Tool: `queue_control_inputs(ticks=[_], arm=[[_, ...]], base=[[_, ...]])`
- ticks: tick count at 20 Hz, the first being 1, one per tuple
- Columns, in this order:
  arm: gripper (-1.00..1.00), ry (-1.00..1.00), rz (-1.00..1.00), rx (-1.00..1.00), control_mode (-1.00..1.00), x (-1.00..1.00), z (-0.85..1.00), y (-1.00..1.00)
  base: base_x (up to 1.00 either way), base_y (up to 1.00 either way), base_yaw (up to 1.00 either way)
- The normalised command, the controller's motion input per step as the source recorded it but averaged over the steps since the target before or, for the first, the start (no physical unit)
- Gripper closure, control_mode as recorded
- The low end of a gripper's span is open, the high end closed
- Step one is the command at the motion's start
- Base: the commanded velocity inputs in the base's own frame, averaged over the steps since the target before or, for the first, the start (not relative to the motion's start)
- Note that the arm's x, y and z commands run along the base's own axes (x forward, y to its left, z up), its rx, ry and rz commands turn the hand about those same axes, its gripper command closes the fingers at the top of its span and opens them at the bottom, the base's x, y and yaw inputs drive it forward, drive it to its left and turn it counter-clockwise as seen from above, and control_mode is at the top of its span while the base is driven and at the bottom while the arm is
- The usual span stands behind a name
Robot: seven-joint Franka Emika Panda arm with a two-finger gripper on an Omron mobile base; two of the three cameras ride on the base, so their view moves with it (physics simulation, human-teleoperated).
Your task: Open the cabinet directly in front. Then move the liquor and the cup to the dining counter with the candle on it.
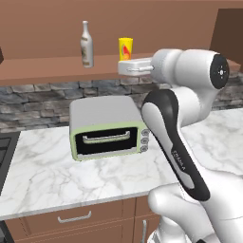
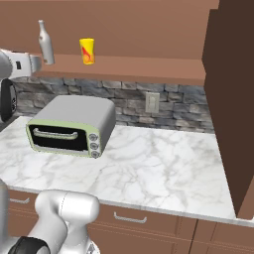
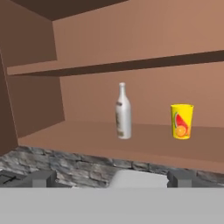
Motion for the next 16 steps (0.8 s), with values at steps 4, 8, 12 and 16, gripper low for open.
queue_control_inputs(ticks=[4,8,12,16], arm=[[-1.0,0.0,-0.04,0.0,-1.0,0.3,0.0,0.24],[-1.0,0.0,-0.05,0.0,-1.0,0.22,0.0,0.36],[-1.0,0.0,-0.07,0.0,-1.0,0.21,0.0,0.34],[-1.0,0.0,-0.08,0.0,-1.0,0.17,0.01,0.15]], base=[[0.0,0.0,0.0],[0.0,0.0,0.0],[0.0,0.0,0.0],[0.0,0.0,0.0]])
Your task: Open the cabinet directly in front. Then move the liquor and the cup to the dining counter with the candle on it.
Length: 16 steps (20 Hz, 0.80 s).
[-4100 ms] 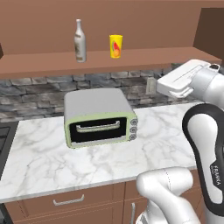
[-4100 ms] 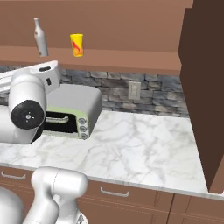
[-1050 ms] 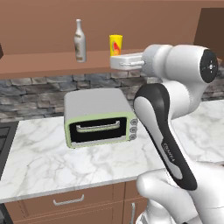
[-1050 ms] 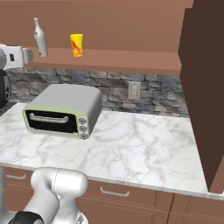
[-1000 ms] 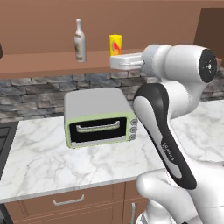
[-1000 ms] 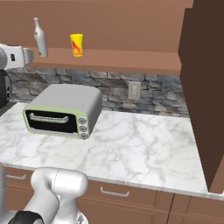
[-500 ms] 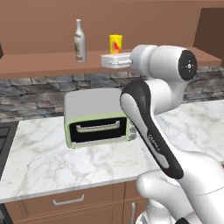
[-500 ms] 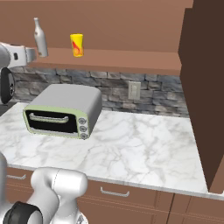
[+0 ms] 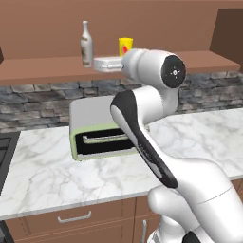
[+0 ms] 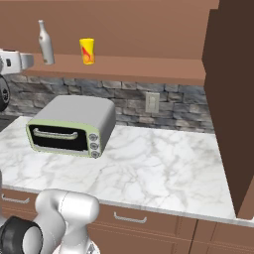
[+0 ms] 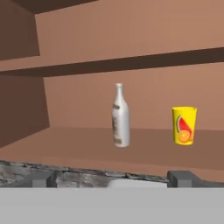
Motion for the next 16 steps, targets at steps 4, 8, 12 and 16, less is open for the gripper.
queue_control_inputs(ticks=[4,8,12,16], arm=[[-1.0,0.0,-0.08,0.0,-1.0,0.16,0.09,0.0],[-1.0,0.0,-0.09,0.0,-1.0,0.15,0.15,0.0],[-1.0,0.0,-0.08,0.0,-1.0,0.13,0.16,0.0],[-1.0,0.02,-0.03,0.0,-1.0,0.16,0.12,0.0]], base=[[0.0,0.0,0.0],[0.0,0.0,0.0],[0.0,0.0,0.0],[0.0,0.0,0.0]])
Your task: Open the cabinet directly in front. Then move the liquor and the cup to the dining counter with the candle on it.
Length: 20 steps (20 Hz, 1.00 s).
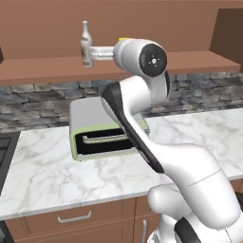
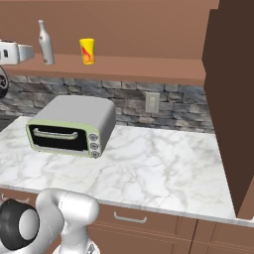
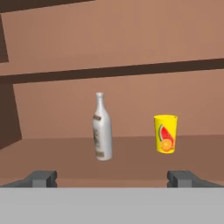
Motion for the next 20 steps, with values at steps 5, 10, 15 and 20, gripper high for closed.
queue_control_inputs(ticks=[5,10,15,20], arm=[[-1.0,0.08,0.0,0.0,-1.0,0.16,0.12,0.0],[-1.0,0.09,0.0,0.0,-1.0,0.19,0.04,0.0],[-1.0,0.05,0.0,0.0,-1.0,0.23,0.0,0.0],[-1.0,-0.01,0.0,0.0,-1.0,0.17,-0.03,0.0]], base=[[0.0,0.0,0.0],[0.0,0.0,0.0],[0.0,0.0,0.0],[0.0,0.0,0.0]])
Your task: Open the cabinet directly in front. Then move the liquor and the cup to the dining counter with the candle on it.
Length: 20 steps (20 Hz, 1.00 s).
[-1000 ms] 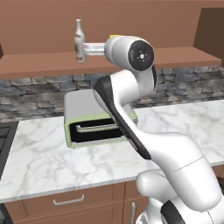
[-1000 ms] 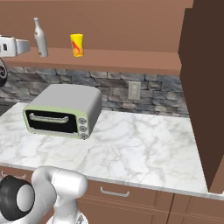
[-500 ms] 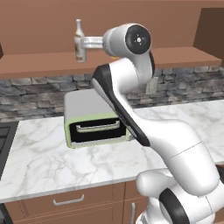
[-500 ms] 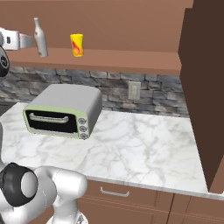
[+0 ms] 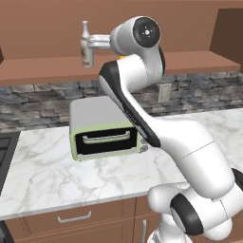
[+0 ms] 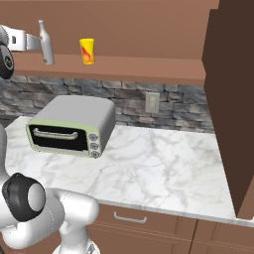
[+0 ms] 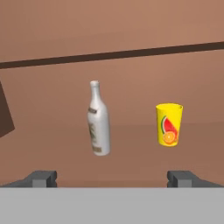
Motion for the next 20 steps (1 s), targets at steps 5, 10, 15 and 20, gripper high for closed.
queue_control_inputs(ticks=[5,10,15,20], arm=[[-1.0,-0.04,0.0,0.0,-1.0,0.1,-0.06,0.0],[-1.0,-0.04,0.0,0.0,-1.0,0.08,-0.03,0.0],[-1.0,-0.01,0.0,0.0,-1.0,0.09,-0.01,0.0],[-1.0,0.0,0.0,0.0,-1.0,0.19,0.0,0.02]], base=[[0.0,0.0,0.0],[0.0,0.0,0.0],[0.0,0.0,0.0],[0.0,0.0,0.0]])
